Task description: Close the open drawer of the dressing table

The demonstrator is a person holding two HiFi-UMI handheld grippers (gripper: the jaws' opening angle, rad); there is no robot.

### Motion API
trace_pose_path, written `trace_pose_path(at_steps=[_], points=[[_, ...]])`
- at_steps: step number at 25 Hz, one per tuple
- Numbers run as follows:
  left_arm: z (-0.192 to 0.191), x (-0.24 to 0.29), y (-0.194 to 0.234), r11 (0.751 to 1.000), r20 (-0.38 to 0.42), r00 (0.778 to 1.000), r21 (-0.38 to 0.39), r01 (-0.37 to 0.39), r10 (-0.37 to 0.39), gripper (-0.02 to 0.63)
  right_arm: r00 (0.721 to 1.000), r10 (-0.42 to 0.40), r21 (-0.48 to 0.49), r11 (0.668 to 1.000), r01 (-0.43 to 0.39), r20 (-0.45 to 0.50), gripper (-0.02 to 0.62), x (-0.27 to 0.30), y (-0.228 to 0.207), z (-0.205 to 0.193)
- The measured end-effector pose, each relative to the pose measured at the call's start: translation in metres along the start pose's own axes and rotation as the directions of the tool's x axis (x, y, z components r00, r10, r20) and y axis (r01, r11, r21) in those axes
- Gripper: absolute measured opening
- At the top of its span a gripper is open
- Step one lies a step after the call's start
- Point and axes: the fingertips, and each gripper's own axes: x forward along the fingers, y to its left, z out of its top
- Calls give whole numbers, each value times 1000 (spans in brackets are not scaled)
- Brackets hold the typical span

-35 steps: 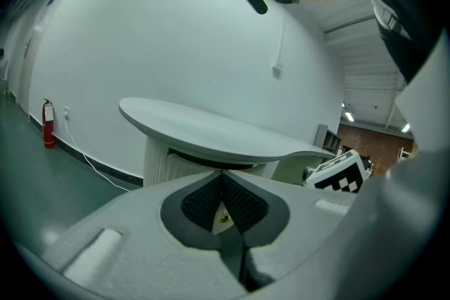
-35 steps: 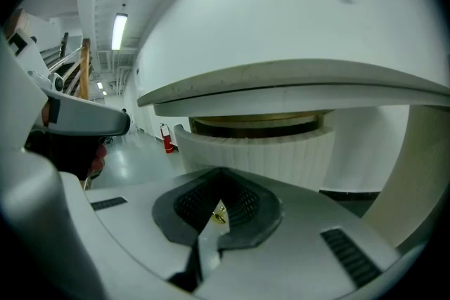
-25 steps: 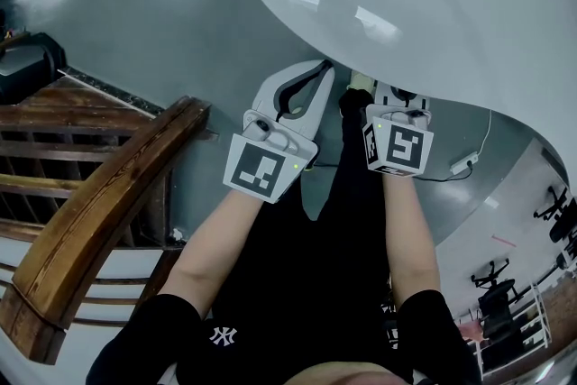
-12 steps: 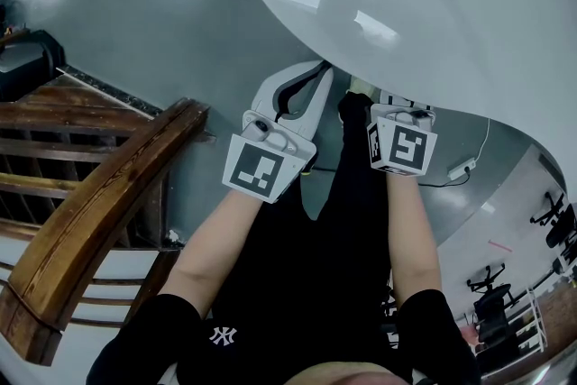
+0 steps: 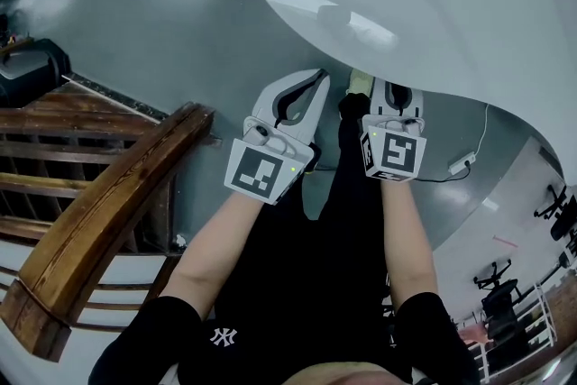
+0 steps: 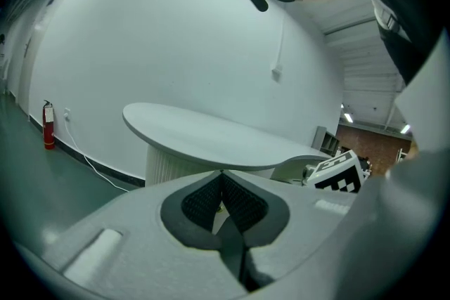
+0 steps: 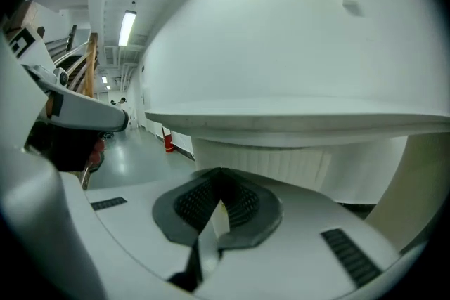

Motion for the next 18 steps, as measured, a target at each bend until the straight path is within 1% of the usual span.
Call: trace_pose_path(at_steps=[3, 10, 18], points=[[12, -9, -8, 1000, -8, 1000, -1, 16, -16, 11, 1000, 1, 5, 1000, -1, -18, 15, -15, 5, 8], [46, -34, -25, 999, -8, 999, 36, 33, -33, 11, 999, 28, 2, 1000, -28, -26, 15, -54, 25, 42], [95, -68, -50, 996, 13, 999, 78, 41, -43, 11, 996, 83, -15, 996, -83, 27, 15, -100, 53, 117]])
